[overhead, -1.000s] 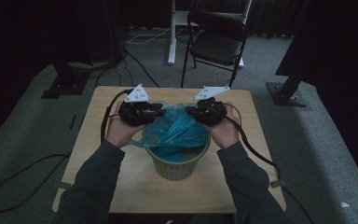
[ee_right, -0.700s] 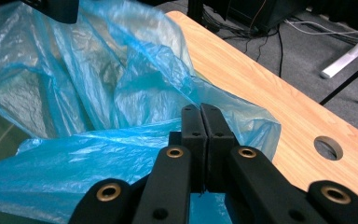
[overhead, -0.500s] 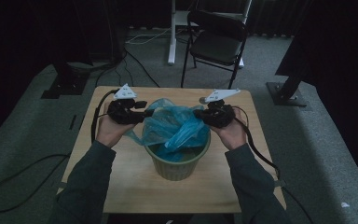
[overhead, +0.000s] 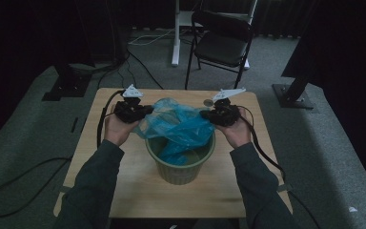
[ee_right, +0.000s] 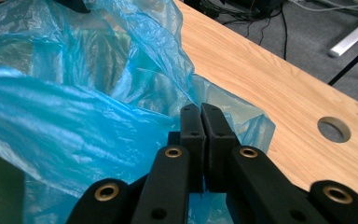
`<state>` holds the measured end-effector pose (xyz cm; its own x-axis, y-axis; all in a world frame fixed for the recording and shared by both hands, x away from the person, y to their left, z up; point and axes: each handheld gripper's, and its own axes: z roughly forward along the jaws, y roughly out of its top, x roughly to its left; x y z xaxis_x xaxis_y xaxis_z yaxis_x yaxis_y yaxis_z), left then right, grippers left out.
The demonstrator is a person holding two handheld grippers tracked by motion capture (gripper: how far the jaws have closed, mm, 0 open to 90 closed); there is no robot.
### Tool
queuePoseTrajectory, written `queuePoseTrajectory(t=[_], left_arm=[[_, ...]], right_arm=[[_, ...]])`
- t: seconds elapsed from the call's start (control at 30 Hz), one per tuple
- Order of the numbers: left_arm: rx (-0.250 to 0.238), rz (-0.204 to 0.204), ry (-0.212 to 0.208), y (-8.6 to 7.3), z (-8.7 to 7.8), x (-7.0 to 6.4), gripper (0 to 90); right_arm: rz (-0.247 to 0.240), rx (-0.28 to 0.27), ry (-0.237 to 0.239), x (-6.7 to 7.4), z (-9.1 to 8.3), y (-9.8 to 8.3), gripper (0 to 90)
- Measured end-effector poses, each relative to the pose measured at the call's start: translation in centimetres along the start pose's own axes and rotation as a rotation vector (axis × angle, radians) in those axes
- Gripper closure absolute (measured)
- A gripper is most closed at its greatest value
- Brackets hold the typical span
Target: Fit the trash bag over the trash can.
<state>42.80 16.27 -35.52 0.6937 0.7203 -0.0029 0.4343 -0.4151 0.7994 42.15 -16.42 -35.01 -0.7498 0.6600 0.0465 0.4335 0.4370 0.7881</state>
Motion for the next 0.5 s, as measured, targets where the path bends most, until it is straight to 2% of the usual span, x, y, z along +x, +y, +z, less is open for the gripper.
queuePoseTrajectory(t=[0.1,0.2,0.33,0.5], left_arm=[[0.008,-0.010,0.002,-0.1,0.4,0.2,86.5],[0.018,-0.040,-0.004,-0.4,1.2,0.8,85.2],[0.025,-0.061,-0.018,-0.6,1.7,1.1,84.8],[0.047,-0.076,-0.031,-0.9,2.5,1.2,84.4]], right_arm=[[0.024,-0.009,0.014,-0.5,0.3,-0.1,89.0],[0.045,-0.017,0.009,-1.0,0.4,-0.2,89.1],[0.054,-0.008,-0.001,-1.5,0.5,-0.4,89.2],[0.097,0.015,0.004,-2.3,1.1,-1.3,89.4]])
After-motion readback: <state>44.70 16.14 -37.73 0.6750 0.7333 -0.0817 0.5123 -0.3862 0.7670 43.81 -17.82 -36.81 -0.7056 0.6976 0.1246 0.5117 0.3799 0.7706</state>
